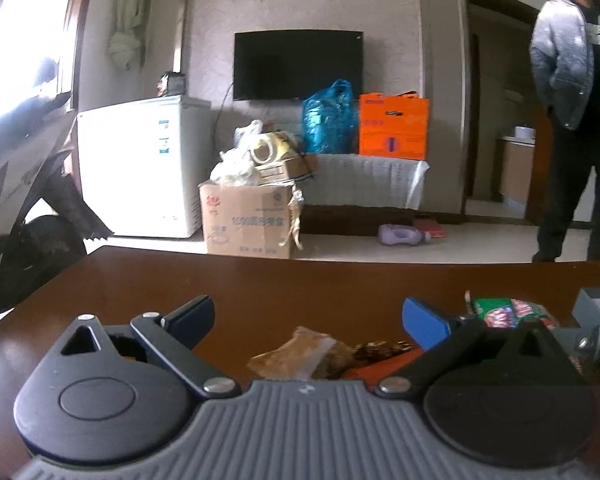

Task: Organize snacks
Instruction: 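Grasp the green prawn cracker bag with the right gripper, then grasp a tan pastry packet with the left gripper while the right holds the green bag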

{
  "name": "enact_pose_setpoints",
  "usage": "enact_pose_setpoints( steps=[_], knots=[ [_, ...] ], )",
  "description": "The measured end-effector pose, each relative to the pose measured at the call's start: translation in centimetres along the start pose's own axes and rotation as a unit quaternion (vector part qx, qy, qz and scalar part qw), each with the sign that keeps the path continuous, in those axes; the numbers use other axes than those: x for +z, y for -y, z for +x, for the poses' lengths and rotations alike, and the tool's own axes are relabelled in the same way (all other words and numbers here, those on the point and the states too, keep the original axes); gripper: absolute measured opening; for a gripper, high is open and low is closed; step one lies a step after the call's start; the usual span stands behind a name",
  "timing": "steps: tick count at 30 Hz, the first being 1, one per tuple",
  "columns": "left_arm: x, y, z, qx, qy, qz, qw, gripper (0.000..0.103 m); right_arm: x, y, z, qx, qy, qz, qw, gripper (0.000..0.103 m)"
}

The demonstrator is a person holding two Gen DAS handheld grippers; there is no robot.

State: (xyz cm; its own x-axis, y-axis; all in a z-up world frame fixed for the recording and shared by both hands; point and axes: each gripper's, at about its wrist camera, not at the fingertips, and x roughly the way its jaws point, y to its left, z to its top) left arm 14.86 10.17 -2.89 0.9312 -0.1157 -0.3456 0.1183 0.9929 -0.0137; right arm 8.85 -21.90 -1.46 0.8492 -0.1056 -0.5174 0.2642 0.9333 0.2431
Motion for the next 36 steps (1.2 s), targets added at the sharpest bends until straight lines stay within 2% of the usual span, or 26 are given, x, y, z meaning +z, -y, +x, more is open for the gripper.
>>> enact_pose_setpoints(
  steps=[6, 10, 16, 25, 31, 36],
  knots=[
    [-1.0, -1.1, 1.8, 0.006, -0.019, 0.001, 0.9998, 0.102, 0.1, 1.0, 1.6, -0.017, -0.007, 0.055, 0.998, 0.103],
    [-1.6, -2.0, 3.4, -0.002, -0.025, -0.007, 0.9997, 0.102, 0.3, 1.3, 2.5, -0.020, -0.013, 0.069, 0.997, 0.103],
    [-2.1, -2.7, 6.3, -0.026, -0.048, -0.011, 0.9985, 0.102, 0.6, 0.7, 3.6, -0.019, -0.012, 0.057, 0.998, 0.103],
    [-2.4, -2.8, 9.2, -0.041, -0.078, -0.009, 0.9961, 0.098, 0.4, -0.5, 4.6, -0.030, -0.013, 0.027, 0.999, 0.103],
    [-3.1, -2.5, 10.0, -0.053, -0.112, -0.004, 0.9922, 0.084, -0.2, -1.4, 4.9, -0.025, -0.022, 0.007, 0.999, 0.103],
    [-3.4, -2.8, 10.0, -0.057, -0.115, -0.004, 0.9918, 0.073, -0.4, -1.7, 5.0, -0.012, -0.023, 0.001, 1.000, 0.101]
  ],
)
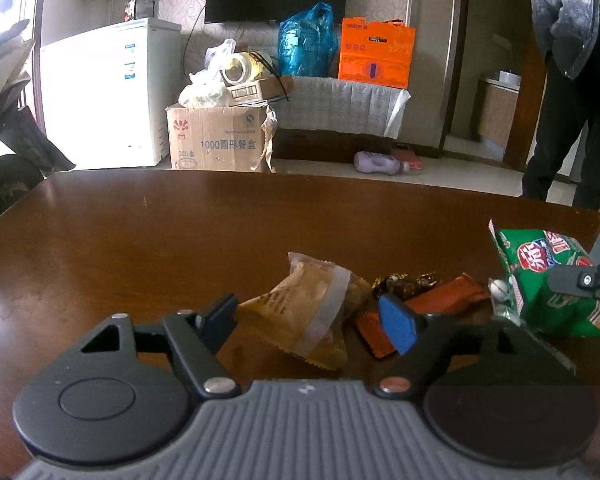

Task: Organize snacks
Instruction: 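Grasp a tan pastry packet with the left gripper while the right holds the green bag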

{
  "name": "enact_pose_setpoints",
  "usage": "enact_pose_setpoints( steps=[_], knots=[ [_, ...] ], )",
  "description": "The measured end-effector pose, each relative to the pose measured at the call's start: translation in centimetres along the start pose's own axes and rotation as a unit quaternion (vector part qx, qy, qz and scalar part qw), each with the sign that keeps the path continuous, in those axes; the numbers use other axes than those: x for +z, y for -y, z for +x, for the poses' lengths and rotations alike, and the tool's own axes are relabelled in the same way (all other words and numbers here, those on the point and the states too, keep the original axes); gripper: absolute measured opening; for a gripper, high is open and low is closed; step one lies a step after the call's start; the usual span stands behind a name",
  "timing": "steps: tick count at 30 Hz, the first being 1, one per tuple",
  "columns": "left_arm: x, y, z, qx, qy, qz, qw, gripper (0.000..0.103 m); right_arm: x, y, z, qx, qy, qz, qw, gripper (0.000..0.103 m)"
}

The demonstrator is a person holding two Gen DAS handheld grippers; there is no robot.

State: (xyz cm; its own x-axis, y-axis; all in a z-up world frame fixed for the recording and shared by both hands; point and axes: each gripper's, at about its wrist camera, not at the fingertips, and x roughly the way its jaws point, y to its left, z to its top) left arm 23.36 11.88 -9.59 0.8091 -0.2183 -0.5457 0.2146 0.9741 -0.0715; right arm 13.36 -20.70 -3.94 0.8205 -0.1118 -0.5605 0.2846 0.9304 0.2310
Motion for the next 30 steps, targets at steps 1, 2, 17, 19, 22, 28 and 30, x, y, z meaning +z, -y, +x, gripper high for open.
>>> enact_pose_setpoints(
  steps=[1, 2, 17, 19, 22, 28, 30],
  knots=[
    [0.0, -0.1, 0.1, 0.000, -0.002, 0.001, 1.0000, 0.071, 0.0, 0.2, 0.0, 0.006, 0.000, -0.003, 1.000, 0.096],
    [-0.1, -0.4, 0.2, 0.000, -0.005, 0.000, 1.0000, 0.066, 0.0, 0.1, 0.0, 0.013, -0.001, -0.007, 1.000, 0.091],
    [-0.2, -0.2, 0.3, -0.010, -0.019, 0.003, 0.9998, 0.050, 0.1, 0.1, -0.4, 0.056, -0.019, -0.025, 0.998, 0.042],
    [-0.2, 0.0, 0.2, -0.010, -0.019, 0.004, 0.9998, 0.050, 0.2, 0.2, -0.7, 0.062, -0.017, -0.030, 0.997, 0.040],
    [-0.1, 0.0, 0.4, -0.011, -0.020, 0.005, 0.9997, 0.050, 0.2, -0.2, -1.3, 0.070, -0.017, -0.049, 0.996, 0.039],
    [-0.2, -0.1, 0.3, -0.010, -0.020, 0.004, 0.9997, 0.050, 0.1, -0.6, -1.5, 0.076, -0.053, -0.063, 0.994, 0.101],
    [-0.4, 0.1, 0.2, -0.004, -0.017, 0.003, 0.9999, 0.051, 0.2, -0.3, -1.5, 0.067, -0.047, -0.039, 0.996, 0.103]
  ],
)
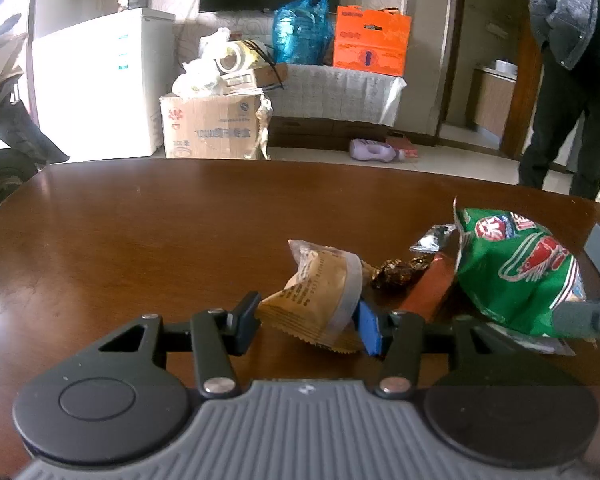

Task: Organize snacks
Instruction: 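Grasp a tan pastry packet with the left gripper while the right holds the green bag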

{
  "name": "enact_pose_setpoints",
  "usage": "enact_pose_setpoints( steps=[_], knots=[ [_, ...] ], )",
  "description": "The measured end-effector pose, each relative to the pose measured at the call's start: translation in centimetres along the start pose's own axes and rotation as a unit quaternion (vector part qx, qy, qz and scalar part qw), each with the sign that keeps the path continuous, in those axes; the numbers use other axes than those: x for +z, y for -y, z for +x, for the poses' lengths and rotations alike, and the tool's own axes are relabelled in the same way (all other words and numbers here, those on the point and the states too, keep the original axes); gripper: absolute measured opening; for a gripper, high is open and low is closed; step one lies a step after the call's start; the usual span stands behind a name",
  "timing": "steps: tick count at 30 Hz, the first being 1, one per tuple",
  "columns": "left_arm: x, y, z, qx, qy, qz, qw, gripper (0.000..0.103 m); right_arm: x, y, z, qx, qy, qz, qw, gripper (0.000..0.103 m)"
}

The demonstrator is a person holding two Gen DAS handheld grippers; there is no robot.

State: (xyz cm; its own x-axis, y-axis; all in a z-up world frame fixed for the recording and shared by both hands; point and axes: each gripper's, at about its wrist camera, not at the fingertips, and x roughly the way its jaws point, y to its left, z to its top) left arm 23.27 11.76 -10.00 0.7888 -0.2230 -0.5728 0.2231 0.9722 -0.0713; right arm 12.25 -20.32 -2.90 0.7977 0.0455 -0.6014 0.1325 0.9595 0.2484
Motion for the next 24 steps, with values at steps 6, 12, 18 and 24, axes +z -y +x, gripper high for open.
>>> enact_pose_setpoints(
  steps=[6, 12, 18, 24],
  knots=[
    [-0.1, -0.1, -0.4, 0.019, 0.008, -0.013, 0.9997, 0.082, 0.9, 1.7, 0.2, -0.007, 0.024, 0.084, 0.996, 0.103],
    [0.2, -0.6, -0.1, 0.020, 0.005, -0.029, 0.9994, 0.082, 0.5, 2.4, 2.1, -0.042, 0.027, 0.103, 0.993, 0.103],
    [0.6, -0.3, 0.1, -0.009, -0.004, -0.016, 0.9998, 0.052, 0.2, 1.4, 2.8, 0.009, 0.047, 0.058, 0.997, 0.059],
    [0.4, 0.2, -0.1, -0.018, -0.003, -0.007, 0.9998, 0.046, 0.4, 0.7, 1.6, 0.012, 0.066, 0.025, 0.997, 0.050]
  ],
)
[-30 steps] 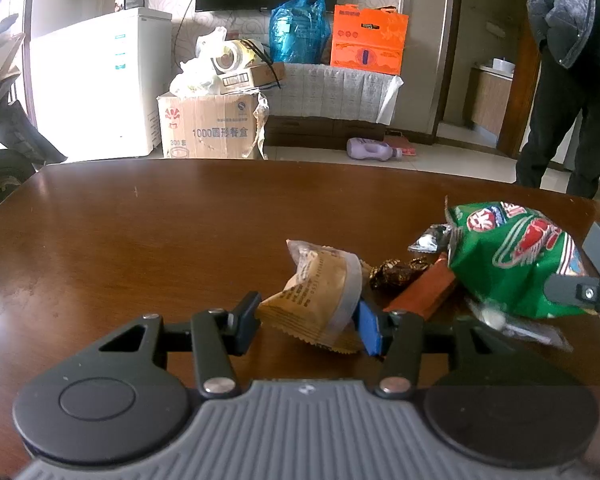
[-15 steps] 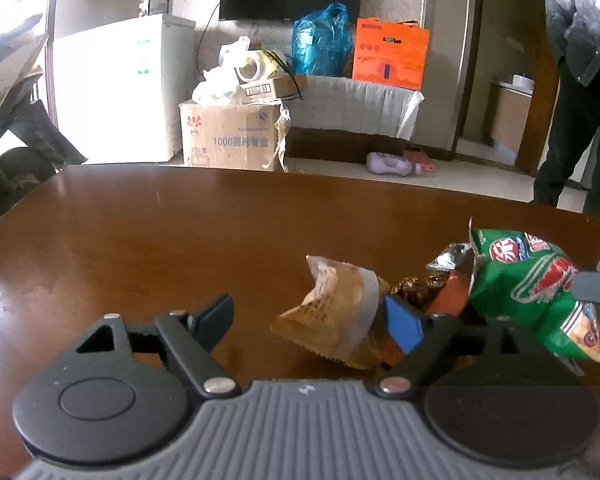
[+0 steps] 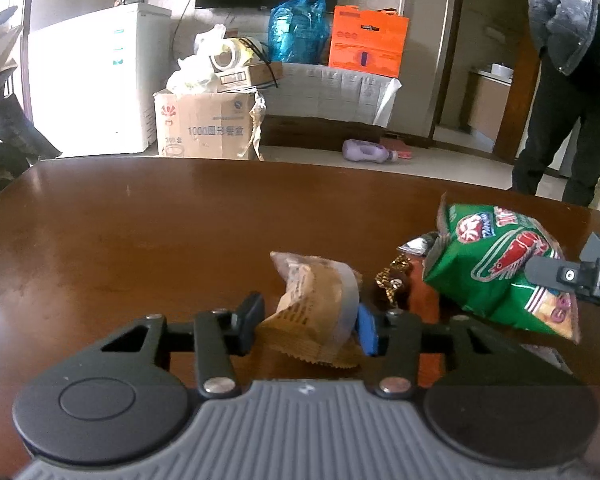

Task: Organize snacks
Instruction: 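Grasp a tan pastry packet with the left gripper while the right holds the green bag, then lift the green bag and tan pastry packet off the table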

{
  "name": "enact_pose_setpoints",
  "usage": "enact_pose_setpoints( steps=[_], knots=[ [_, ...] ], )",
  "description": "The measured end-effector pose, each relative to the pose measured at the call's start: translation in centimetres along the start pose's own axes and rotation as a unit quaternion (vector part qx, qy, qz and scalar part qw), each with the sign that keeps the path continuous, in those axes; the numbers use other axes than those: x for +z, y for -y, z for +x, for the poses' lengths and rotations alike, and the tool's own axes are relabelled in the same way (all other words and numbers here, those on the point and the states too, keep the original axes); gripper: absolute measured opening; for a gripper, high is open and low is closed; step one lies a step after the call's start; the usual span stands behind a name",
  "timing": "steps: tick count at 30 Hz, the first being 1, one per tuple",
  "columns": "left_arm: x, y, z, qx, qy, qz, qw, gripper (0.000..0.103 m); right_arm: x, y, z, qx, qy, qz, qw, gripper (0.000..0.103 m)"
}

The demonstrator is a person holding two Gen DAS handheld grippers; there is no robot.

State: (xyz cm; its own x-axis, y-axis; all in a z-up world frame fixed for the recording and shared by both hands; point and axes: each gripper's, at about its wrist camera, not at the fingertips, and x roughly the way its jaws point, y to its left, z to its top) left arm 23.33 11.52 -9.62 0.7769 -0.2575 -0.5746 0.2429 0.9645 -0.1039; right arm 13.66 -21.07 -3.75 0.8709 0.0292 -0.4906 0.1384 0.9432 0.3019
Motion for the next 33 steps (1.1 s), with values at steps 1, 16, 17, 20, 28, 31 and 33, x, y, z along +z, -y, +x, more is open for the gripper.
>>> enact_pose_setpoints(
  steps=[1, 16, 17, 20, 28, 31, 33],
  knots=[
    [0.1, 0.1, -0.2, 0.000, 0.003, 0.002, 1.0000, 0.046, 0.1, -0.2, -0.3, 0.002, 0.004, -0.009, 1.000, 0.049],
    [0.2, 0.2, -2.8, -0.001, 0.017, 0.005, 0.9998, 0.044, 0.9, -2.3, -4.7, 0.048, 0.006, -0.064, 0.997, 0.040],
    [0.3, 0.1, -3.0, 0.000, 0.018, 0.005, 0.9998, 0.044, 1.0, -2.2, -4.9, 0.049, 0.006, -0.063, 0.997, 0.040],
    [0.3, -0.2, -3.5, 0.002, 0.019, 0.002, 0.9998, 0.044, 1.2, -2.1, -5.4, 0.050, 0.005, -0.062, 0.997, 0.040],
    [0.4, -0.1, -5.6, -0.002, 0.032, -0.006, 0.9995, 0.043, 1.8, -1.7, -7.3, 0.054, 0.013, -0.058, 0.997, 0.040],
    [0.3, 0.2, -6.3, -0.005, 0.035, -0.006, 0.9994, 0.042, 1.8, -1.5, -8.1, 0.053, 0.015, -0.060, 0.997, 0.040],
    [0.2, 0.3, -6.5, -0.004, 0.031, -0.002, 0.9995, 0.041, 1.6, -1.3, -8.5, 0.053, 0.014, -0.057, 0.997, 0.040]
  ],
)
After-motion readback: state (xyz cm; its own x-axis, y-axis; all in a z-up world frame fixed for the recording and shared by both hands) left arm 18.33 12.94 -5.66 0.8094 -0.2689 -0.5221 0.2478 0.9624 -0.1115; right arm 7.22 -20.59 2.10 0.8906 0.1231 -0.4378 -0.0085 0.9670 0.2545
